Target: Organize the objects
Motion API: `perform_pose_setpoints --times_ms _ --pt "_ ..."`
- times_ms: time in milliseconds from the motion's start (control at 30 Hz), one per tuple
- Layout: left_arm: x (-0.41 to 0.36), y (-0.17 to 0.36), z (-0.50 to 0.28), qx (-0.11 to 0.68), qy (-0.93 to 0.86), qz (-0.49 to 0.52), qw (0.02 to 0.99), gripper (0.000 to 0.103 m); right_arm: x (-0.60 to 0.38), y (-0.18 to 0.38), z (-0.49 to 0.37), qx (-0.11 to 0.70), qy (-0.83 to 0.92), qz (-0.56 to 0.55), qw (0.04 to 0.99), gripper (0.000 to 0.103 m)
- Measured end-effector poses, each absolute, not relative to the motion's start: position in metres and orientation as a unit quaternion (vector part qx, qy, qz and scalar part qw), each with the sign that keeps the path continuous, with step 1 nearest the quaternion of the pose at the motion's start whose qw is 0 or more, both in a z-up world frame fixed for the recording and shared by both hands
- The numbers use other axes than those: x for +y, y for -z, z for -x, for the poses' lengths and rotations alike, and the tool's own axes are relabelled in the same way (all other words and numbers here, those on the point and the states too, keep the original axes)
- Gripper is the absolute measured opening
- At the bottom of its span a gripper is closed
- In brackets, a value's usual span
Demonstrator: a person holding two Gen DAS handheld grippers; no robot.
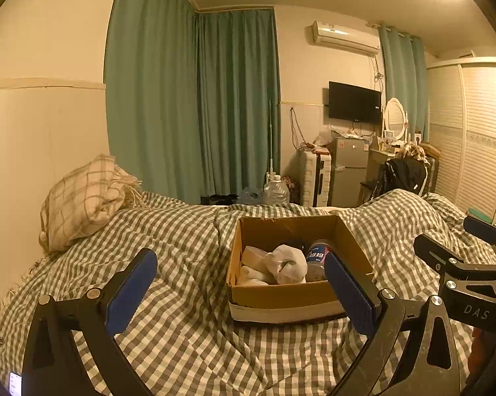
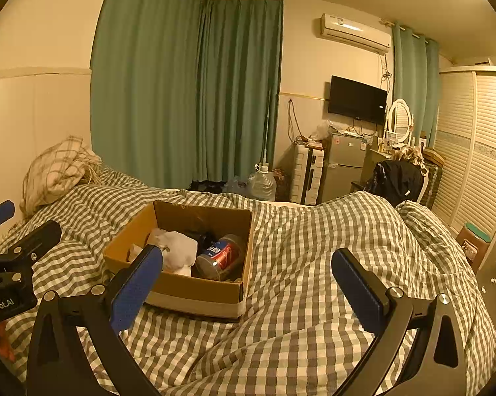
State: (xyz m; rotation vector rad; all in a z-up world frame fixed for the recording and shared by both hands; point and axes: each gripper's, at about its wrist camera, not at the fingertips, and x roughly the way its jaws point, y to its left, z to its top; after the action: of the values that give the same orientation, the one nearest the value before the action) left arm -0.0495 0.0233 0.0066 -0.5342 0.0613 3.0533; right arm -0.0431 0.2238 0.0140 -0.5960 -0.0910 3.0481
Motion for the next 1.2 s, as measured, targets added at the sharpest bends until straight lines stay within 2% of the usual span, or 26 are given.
perform_pose_setpoints --times_ms 1200 --pt "0.0205 -0.0028 0.0518 0.016 -0.983 0.183 0.018 0.103 0.2251 -0.0128 0.0434 -0.031 -0.98 0.197 0.018 0.103"
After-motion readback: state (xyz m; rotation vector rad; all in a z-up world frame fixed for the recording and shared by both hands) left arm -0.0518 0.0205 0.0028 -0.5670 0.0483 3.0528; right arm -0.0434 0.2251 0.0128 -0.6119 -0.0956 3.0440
